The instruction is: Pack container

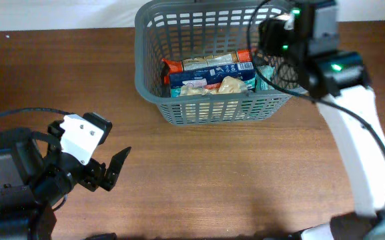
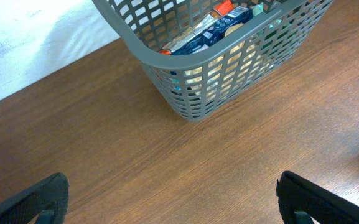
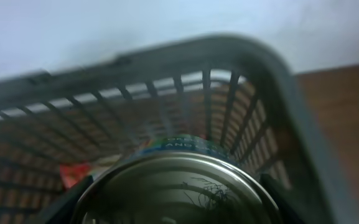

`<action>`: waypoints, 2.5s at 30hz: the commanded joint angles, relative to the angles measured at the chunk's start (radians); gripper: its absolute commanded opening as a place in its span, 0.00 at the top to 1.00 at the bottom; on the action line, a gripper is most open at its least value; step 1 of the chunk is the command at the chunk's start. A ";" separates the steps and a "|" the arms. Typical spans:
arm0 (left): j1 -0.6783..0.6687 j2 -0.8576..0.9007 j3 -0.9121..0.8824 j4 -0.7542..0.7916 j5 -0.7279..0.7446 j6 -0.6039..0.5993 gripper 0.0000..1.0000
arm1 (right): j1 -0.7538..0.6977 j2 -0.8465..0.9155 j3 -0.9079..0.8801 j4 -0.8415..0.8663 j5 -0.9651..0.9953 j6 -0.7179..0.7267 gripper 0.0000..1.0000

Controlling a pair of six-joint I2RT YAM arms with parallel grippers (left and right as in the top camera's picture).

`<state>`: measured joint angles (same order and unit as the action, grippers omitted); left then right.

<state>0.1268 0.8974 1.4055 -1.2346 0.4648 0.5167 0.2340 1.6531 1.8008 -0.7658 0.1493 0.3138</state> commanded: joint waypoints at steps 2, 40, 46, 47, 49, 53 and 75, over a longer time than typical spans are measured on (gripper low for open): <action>0.007 -0.001 0.009 -0.001 0.018 0.016 0.01 | 0.000 0.071 0.006 0.029 0.046 0.004 0.46; 0.007 -0.001 0.009 -0.001 0.018 0.016 0.01 | 0.001 -1.017 -0.600 -0.556 0.164 0.193 0.01; 0.007 -0.001 0.009 -0.001 0.018 0.016 0.01 | 0.000 -1.051 -0.698 -0.642 0.165 0.193 0.01; 0.007 -0.001 0.009 -0.001 0.018 0.016 0.01 | 0.000 -1.051 -0.706 -0.640 0.165 0.193 0.01; 0.007 -0.001 0.009 -0.001 0.018 0.016 0.01 | 0.000 -1.050 -0.711 -0.636 0.165 0.193 0.01; 0.007 -0.001 0.009 -0.001 0.018 0.016 0.01 | 0.000 -1.050 -0.711 -0.636 0.165 0.193 0.01; 0.007 -0.001 0.009 -0.001 0.018 0.016 0.01 | 0.042 -1.525 -1.337 0.156 -0.090 -0.381 0.01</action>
<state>0.1268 0.8978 1.4063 -1.2350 0.4648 0.5163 0.2695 0.1795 0.5568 -0.6533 0.0895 0.0154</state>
